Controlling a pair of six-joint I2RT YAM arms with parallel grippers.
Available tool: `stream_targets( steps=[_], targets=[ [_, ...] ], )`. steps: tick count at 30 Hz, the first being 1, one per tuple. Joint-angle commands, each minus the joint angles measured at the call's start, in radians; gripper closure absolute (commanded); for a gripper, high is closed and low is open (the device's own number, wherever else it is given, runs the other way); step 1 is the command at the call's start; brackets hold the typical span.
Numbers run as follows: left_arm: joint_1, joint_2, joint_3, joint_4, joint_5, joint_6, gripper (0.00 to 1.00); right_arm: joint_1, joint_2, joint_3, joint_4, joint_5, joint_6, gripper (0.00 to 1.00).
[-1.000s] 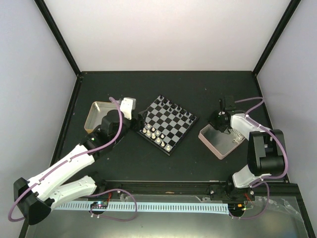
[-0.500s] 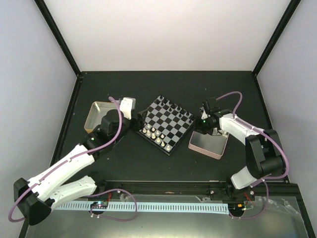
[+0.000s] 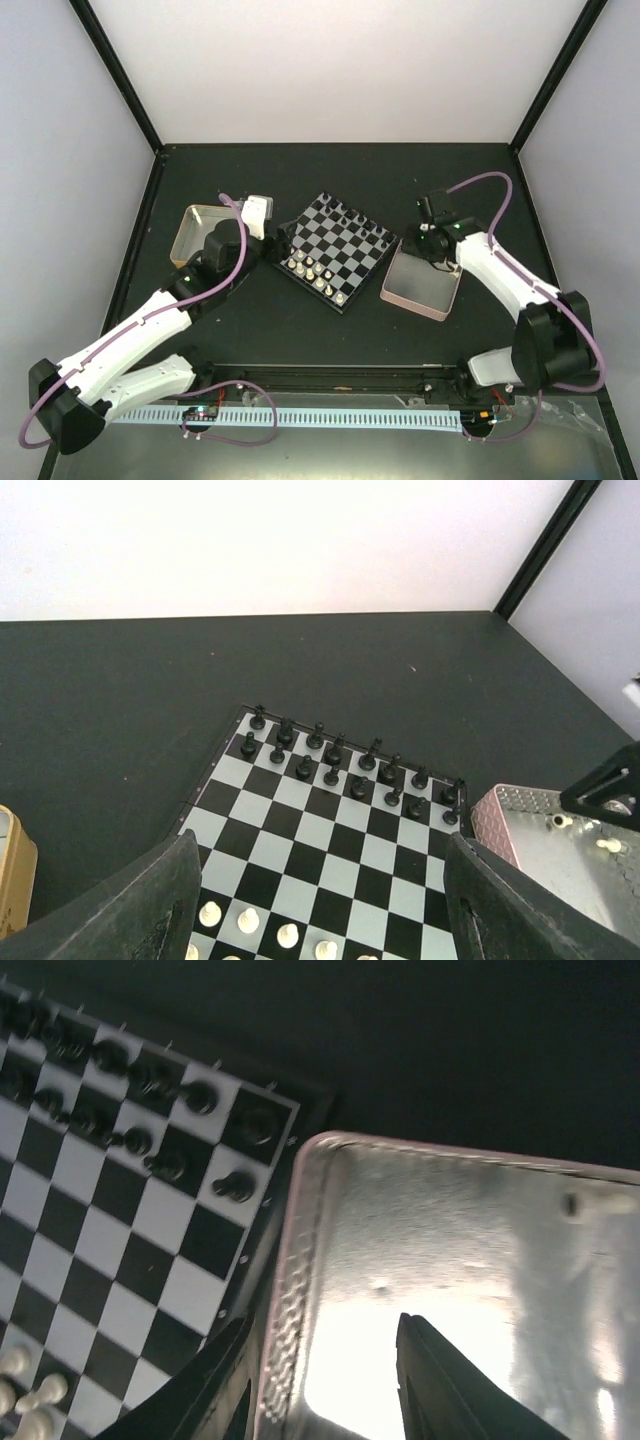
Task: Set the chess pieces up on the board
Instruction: Adjust the storage box at the center of the board, then pick up the chess piece from the storage box.
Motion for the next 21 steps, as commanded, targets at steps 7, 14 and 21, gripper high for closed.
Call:
stream_targets(
  steps=[7, 14, 21],
  targets=[
    [0.012, -0.01, -0.001, 0.019, 0.018, -0.019, 0.31, -0.037, 0.005, -0.049, -0.111, 0.432, 0.008, 0.67],
    [0.015, -0.025, -0.009, 0.024, 0.018, -0.022, 0.31, -0.013, 0.18, 0.029, -0.257, 0.531, -0.038, 0.71],
    [0.017, -0.031, -0.02, 0.028, 0.02, -0.028, 0.31, -0.007, 0.226, 0.05, -0.254, 0.544, -0.013, 0.69]
  ],
)
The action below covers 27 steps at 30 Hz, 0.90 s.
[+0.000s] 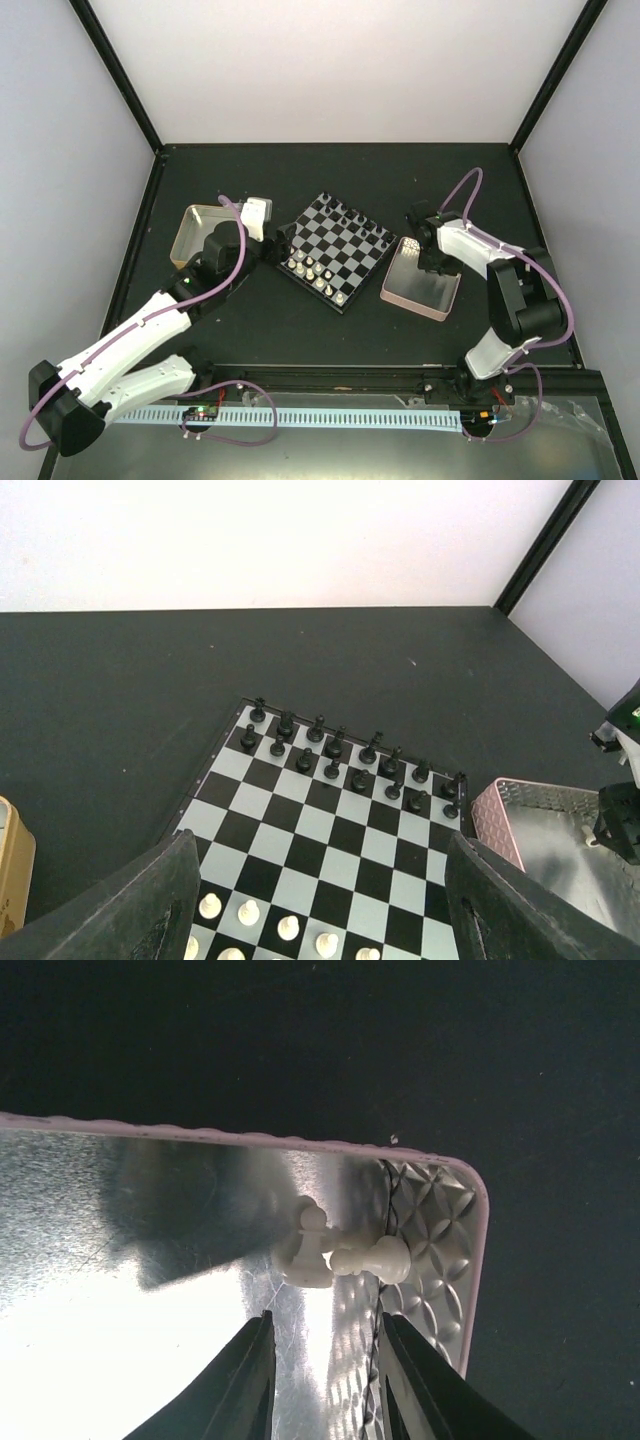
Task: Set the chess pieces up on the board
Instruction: Pick up the chess piece from the storage box.
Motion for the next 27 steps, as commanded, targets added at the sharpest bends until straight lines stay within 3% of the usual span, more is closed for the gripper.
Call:
stream_targets(
  steps=[1, 7, 27],
  targets=[
    [0.01, -0.021, -0.001, 0.024, 0.009, -0.012, 0.31, 0.004, 0.003, 0.018, 0.002, 0.035, 0.017, 0.68],
    [0.013, -0.024, -0.005, 0.023, 0.009, -0.014, 0.31, -0.004, 0.024, -0.019, 0.083, -0.01, 0.084, 0.65],
    [0.02, -0.013, -0.002, 0.025, 0.024, -0.017, 0.3, -0.096, 0.007, -0.121, 0.283, -0.157, 0.127, 0.69]
  ],
)
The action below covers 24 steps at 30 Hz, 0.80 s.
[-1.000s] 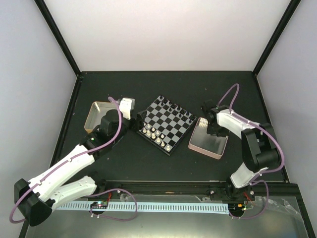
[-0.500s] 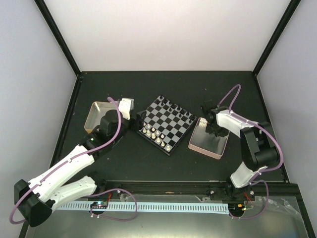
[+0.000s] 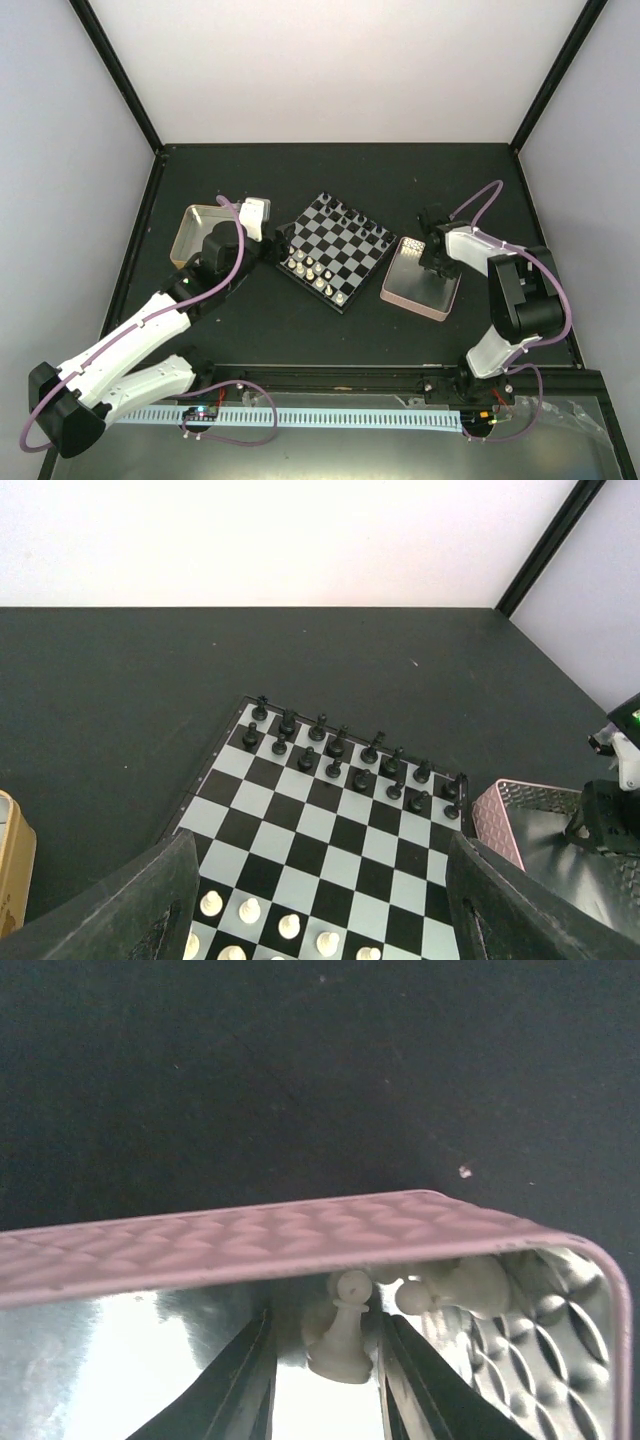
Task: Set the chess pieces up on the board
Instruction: Pick up the chess piece from the storage box.
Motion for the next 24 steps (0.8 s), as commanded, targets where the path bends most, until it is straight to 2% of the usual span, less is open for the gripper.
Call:
stream_targets(
  steps=[1, 9, 17, 22, 24],
  targets=[
    [0.008, -0.007, 0.005, 0.022, 0.015, -0.007, 0.3, -0.01, -0.007, -0.023, 0.063, -0.049, 0.036, 0.7],
    [0.013, -0.002, 0.006, 0.024, 0.021, -0.008, 0.3, -0.022, -0.011, -0.046, 0.076, -0.042, 0.066, 0.75],
    [0.015, -0.001, 0.007, 0.025, 0.029, -0.008, 0.3, -0.035, 0.002, -0.037, 0.076, -0.055, 0.085, 0.68],
    [0.017, 0.003, 0.009, 0.025, 0.032, -0.008, 0.3, -0.048, -0.003, -0.04, 0.085, -0.088, 0.084, 0.84],
    [0.017, 0.004, 0.008, 0.025, 0.034, -0.007, 0.3, -0.049, -0.019, -0.046, 0.085, -0.098, 0.08, 0.87]
  ],
)
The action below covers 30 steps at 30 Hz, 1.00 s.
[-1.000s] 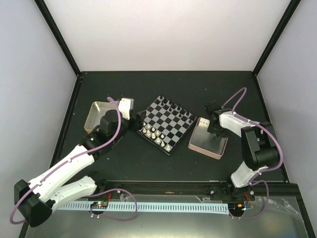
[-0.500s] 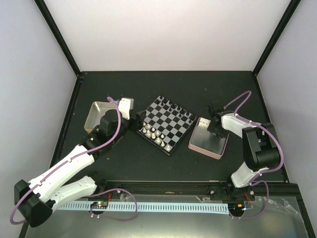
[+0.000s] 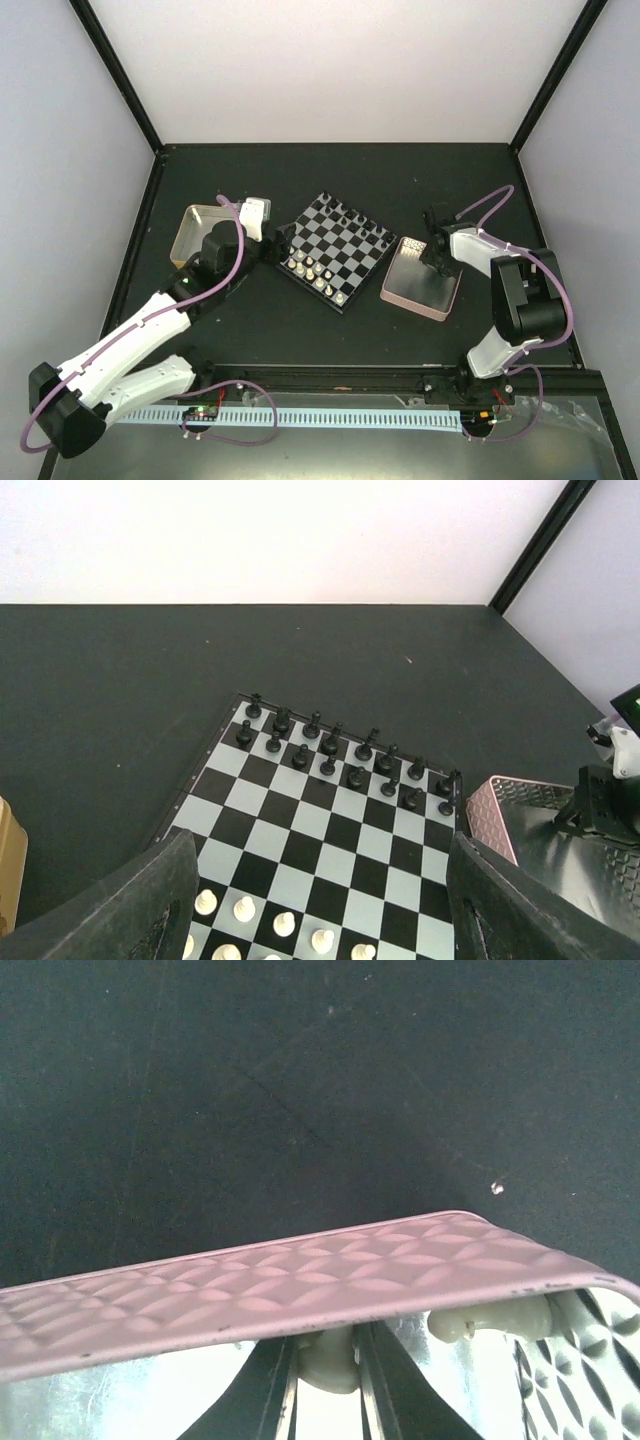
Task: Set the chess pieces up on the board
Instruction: Pick up the chess piece from the storage box, then place the chess piece on the chessboard.
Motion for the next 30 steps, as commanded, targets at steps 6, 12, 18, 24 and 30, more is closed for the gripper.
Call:
stream_targets(
  steps=[6, 12, 18, 24, 30],
  targets=[
    [0.011, 0.018, 0.014, 0.036, 0.058, -0.007, 0.29, -0.007, -0.109, -0.067, 0.042, -0.105, -0.067, 0.87],
    [0.011, 0.057, 0.055, 0.038, 0.166, -0.022, 0.27, 0.033, -0.293, -0.137, 0.185, -0.292, -0.199, 0.87],
    [0.014, 0.102, 0.12, 0.034, 0.338, -0.082, 0.25, 0.059, -0.526, -0.239, 0.533, -0.789, -0.284, 0.86],
    [0.024, 0.142, 0.224, 0.019, 0.595, -0.152, 0.25, 0.092, -0.638, -0.233, 0.834, -1.205, -0.204, 0.83],
    [0.024, 0.2, 0.282, 0.111, 0.897, -0.276, 0.25, 0.127, -0.675, -0.175, 0.884, -1.382, -0.212, 0.83]
  ],
)
